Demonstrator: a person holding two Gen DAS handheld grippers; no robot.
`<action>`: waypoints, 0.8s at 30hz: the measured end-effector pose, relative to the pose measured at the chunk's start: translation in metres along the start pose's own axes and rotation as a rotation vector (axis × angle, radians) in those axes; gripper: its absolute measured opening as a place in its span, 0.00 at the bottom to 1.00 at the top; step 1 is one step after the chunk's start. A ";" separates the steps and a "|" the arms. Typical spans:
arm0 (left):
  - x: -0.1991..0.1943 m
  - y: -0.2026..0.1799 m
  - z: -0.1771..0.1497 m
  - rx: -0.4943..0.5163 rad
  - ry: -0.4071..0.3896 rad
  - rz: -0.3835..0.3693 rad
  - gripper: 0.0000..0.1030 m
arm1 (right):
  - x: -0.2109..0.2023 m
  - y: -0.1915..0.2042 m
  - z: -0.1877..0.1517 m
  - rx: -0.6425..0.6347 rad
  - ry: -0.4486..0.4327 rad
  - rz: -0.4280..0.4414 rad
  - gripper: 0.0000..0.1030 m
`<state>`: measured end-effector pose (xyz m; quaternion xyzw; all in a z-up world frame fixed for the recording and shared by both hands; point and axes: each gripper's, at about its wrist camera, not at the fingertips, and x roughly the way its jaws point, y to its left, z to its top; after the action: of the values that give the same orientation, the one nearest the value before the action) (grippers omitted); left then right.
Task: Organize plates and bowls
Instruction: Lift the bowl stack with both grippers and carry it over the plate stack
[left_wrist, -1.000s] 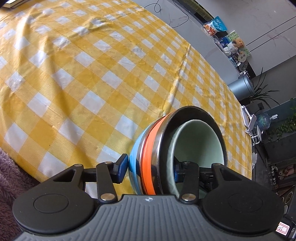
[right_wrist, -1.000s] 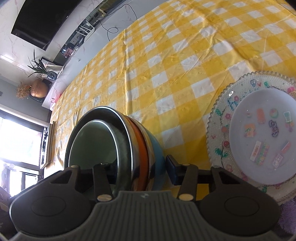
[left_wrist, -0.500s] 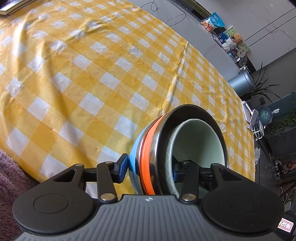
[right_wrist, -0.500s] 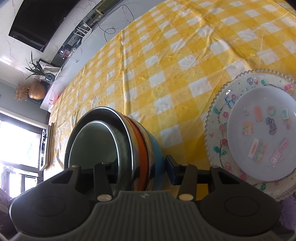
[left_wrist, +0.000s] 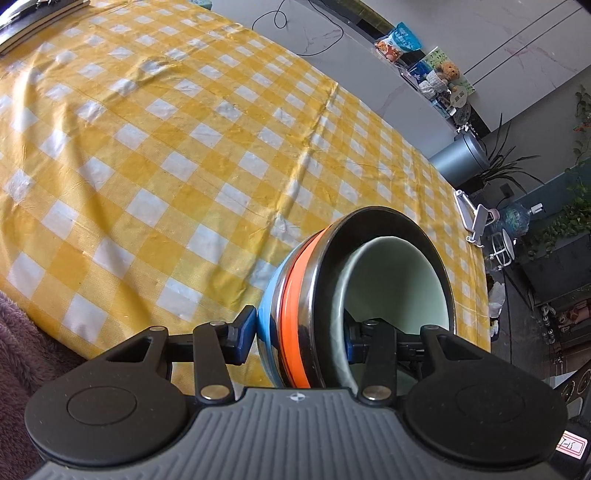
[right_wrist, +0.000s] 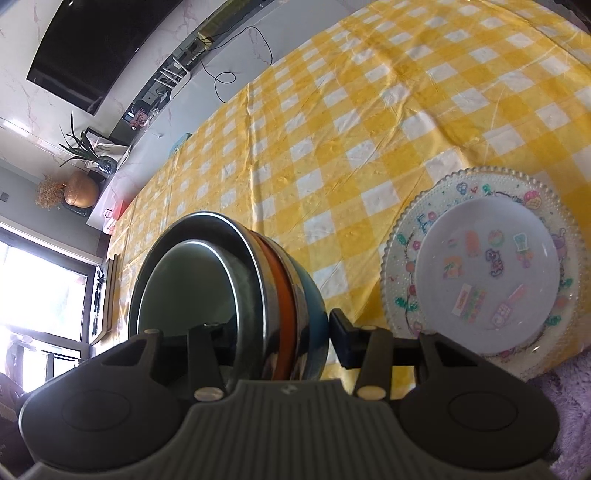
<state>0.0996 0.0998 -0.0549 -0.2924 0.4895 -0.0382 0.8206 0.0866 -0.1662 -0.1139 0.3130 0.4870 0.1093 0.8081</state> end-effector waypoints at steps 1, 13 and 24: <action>-0.001 -0.006 -0.002 0.009 0.000 -0.006 0.48 | -0.006 -0.003 0.001 0.001 -0.007 0.000 0.44; 0.017 -0.078 -0.031 0.094 0.047 -0.089 0.48 | -0.080 -0.056 0.015 0.051 -0.110 -0.025 0.44; 0.052 -0.106 -0.046 0.122 0.111 -0.085 0.48 | -0.092 -0.107 0.029 0.130 -0.126 -0.050 0.44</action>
<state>0.1128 -0.0259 -0.0571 -0.2599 0.5182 -0.1192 0.8061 0.0514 -0.3051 -0.1034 0.3587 0.4489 0.0376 0.8176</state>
